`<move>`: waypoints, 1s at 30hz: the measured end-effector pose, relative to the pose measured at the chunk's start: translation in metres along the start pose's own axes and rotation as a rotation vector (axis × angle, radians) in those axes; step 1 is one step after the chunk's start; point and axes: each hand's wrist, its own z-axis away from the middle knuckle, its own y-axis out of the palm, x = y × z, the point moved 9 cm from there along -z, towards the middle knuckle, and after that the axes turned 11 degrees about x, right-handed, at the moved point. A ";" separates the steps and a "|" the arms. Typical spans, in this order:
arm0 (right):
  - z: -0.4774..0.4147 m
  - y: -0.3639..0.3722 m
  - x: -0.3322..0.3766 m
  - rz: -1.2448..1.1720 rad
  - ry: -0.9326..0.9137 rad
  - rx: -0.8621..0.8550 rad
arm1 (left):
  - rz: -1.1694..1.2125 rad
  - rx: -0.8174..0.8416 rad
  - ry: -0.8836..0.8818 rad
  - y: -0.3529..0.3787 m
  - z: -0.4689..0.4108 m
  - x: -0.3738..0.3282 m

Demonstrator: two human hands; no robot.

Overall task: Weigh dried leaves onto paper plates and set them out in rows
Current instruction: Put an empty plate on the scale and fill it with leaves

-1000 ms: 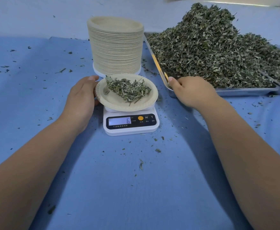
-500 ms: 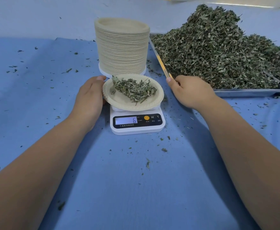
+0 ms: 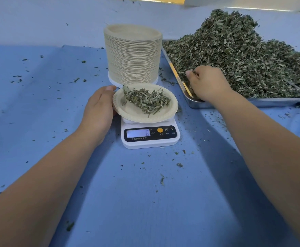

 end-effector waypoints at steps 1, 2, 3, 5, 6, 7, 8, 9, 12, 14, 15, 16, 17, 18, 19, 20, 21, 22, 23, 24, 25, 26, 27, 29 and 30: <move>0.002 -0.003 0.004 -0.007 -0.018 -0.023 | -0.001 -0.001 -0.003 0.000 0.000 0.000; 0.005 -0.007 0.010 -0.019 -0.039 -0.056 | -0.007 0.000 -0.004 0.000 0.001 0.000; 0.009 -0.013 0.018 -0.039 -0.066 -0.097 | -0.014 0.003 -0.001 0.001 0.001 0.000; 0.018 -0.024 0.043 -0.077 -0.138 -0.164 | -0.028 0.010 0.006 0.002 0.001 -0.002; 0.022 -0.028 0.059 -0.092 -0.184 -0.172 | -0.035 0.012 0.008 0.002 0.002 -0.003; 0.027 -0.030 0.077 -0.105 -0.233 -0.160 | -0.039 0.011 0.009 0.002 0.002 -0.003; 0.031 -0.029 0.096 -0.109 -0.286 -0.132 | -0.040 0.010 0.008 0.002 0.003 -0.004; 0.036 -0.027 0.115 -0.104 -0.339 -0.091 | -0.039 0.008 0.005 0.002 0.003 -0.004; 0.048 -0.012 0.163 -0.055 -0.459 0.033 | -0.037 -0.003 0.006 0.001 0.004 -0.004; 0.052 -0.001 0.182 -0.018 -0.484 0.082 | -0.032 -0.013 0.004 -0.001 0.004 -0.005; 0.053 0.006 0.188 0.002 -0.490 0.103 | -0.031 -0.010 0.004 -0.001 0.004 -0.005; 0.054 0.012 0.192 0.016 -0.492 0.121 | -0.032 -0.001 0.007 0.000 0.004 -0.006; 0.055 0.017 0.195 0.027 -0.491 0.132 | -0.036 0.009 0.011 0.001 0.003 -0.006; 0.056 0.022 0.197 0.043 -0.490 0.134 | -0.039 0.016 0.014 0.001 0.003 -0.007; 0.058 0.024 0.199 0.067 -0.492 0.126 | -0.045 0.020 0.016 0.002 0.003 -0.007; 0.059 0.026 0.200 0.087 -0.498 0.113 | -0.052 0.022 0.017 0.002 0.003 -0.007; 0.061 0.026 0.201 0.092 -0.503 0.097 | -0.059 0.025 0.017 0.003 0.004 -0.007; 0.062 0.025 0.201 0.084 -0.503 0.083 | -0.066 0.030 0.016 0.004 0.004 -0.008; 0.063 0.023 0.200 0.073 -0.501 0.074 | -0.072 0.036 0.018 0.005 0.004 -0.008; 0.065 0.021 0.199 0.071 -0.502 0.063 | -0.078 0.041 0.022 0.006 0.005 -0.008; 0.067 0.018 0.198 0.078 -0.507 0.046 | -0.086 0.044 0.028 0.007 0.005 -0.009; 0.069 0.015 0.197 0.081 -0.514 0.025 | -0.096 0.045 0.036 0.007 0.006 -0.009; 0.072 0.011 0.195 0.069 -0.518 0.005 | -0.108 0.047 0.045 0.008 0.005 -0.009; 0.077 0.002 0.188 0.003 -0.506 -0.027 | -0.112 0.050 0.052 0.008 0.005 -0.008; 0.078 -0.002 0.182 -0.039 -0.495 -0.042 | -0.095 0.052 0.051 0.008 0.004 -0.007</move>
